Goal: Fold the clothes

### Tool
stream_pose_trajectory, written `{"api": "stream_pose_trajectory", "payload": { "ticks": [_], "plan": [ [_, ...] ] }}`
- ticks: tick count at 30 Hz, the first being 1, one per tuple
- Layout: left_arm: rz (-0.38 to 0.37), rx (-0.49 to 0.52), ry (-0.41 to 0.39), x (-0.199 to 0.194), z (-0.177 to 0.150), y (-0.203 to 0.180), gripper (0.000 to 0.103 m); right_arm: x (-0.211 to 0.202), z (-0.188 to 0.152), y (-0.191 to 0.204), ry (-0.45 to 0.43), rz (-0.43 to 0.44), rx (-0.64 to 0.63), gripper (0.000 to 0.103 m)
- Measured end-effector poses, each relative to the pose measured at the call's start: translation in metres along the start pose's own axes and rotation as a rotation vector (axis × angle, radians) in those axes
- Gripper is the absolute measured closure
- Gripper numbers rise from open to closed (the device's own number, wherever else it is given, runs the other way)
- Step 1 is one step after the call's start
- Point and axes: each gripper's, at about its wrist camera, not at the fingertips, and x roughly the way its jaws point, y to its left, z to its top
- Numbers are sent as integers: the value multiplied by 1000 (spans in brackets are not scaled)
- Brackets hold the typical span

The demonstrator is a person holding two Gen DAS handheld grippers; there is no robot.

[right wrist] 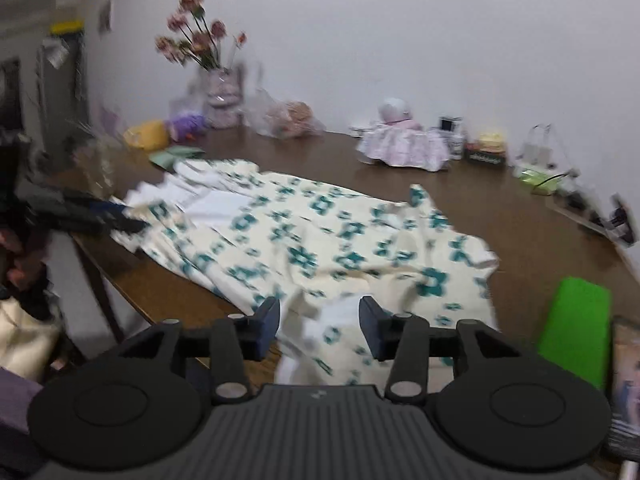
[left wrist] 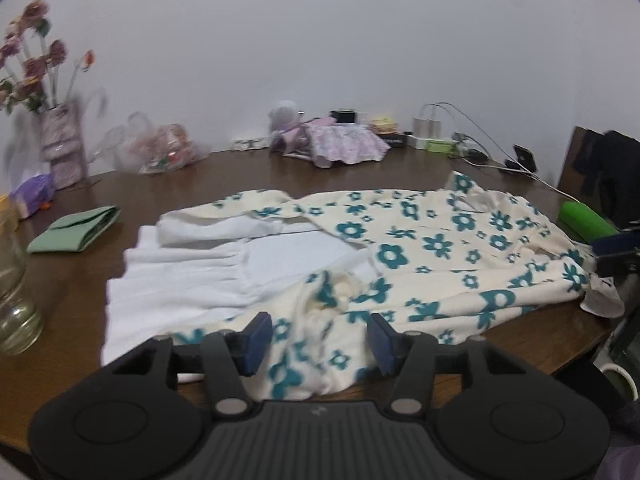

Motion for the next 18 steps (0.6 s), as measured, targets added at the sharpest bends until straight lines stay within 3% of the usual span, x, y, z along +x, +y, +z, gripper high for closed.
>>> {"api": "stream_pose_trajectory", "payload": {
  "ticks": [2,5,6,7,9,14,18],
  "plan": [
    [10,-9,19,7,-2,-1,52,16,4,2,28,43,16,63],
    [9,-5,20,9,-5,0,52,40,6,4,79,83,36,79],
    [7,-5,18,9,-6,1,55,45,5,5,99,80,35,97],
    [16,1,19,9,-7,2,65,50,4,7,120,75,34,101],
    [31,20,19,9,-9,4,75,49,9,-1,100,85,72,101],
    [2,28,13,6,-11,11,76,64,17,-27,121,17,136,100],
    [-3,25,8,4,-10,13,74,58,18,-24,101,-30,67,94]
  ]
}}
